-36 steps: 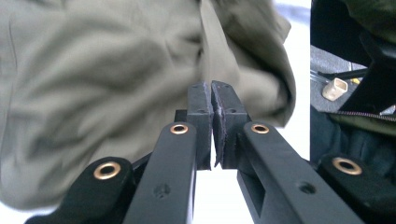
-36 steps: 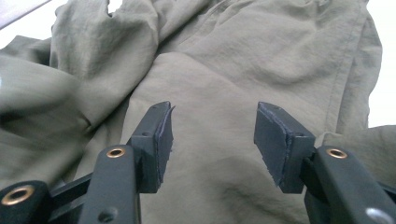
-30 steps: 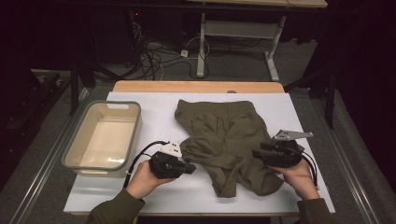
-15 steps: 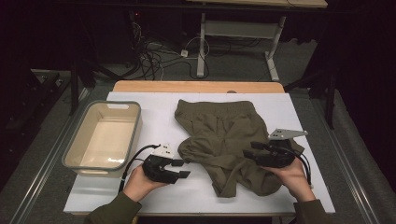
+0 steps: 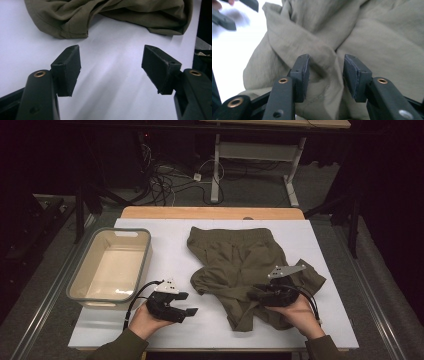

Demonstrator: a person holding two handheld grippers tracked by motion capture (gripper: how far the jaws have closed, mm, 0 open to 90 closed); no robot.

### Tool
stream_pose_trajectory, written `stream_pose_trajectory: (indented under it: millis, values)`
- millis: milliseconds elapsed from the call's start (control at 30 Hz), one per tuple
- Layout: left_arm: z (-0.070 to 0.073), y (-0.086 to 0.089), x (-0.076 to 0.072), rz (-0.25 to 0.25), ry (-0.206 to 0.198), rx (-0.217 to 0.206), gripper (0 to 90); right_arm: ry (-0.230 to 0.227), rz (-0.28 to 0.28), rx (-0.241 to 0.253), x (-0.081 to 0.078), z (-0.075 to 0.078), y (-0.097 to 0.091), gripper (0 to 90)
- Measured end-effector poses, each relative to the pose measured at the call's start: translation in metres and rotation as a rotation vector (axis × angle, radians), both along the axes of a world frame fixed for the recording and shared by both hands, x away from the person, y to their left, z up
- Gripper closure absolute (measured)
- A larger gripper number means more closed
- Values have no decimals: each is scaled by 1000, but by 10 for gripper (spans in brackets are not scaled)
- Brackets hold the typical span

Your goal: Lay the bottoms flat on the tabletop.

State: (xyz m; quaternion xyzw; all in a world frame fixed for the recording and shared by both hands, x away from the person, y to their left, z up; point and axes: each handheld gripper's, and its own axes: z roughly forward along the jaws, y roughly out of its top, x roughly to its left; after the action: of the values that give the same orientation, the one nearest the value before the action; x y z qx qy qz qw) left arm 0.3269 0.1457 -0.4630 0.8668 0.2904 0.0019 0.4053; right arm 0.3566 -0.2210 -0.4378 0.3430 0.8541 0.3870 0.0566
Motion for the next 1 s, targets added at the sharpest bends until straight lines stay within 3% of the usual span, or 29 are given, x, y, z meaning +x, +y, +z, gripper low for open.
stream_pose_trajectory:
  millis: [67,333,567,600,867,1000]
  values:
    - [-1,0,0,0,0,-1,313,3,3,-11,-1,-2,1,668]
    - [-1,4,5,35,2,3,244,-41,6,9,-4,0,-2,874]
    - [-2,4,6,54,-2,1,185,-72,43,34,-14,4,-1,887]
    - [-2,4,6,55,-1,5,154,-77,54,41,-16,5,0,888]
    - [-2,6,7,76,1,6,153,-112,158,67,-30,13,13,888]
    - [-2,8,8,89,3,2,153,-113,211,53,-42,11,23,888]
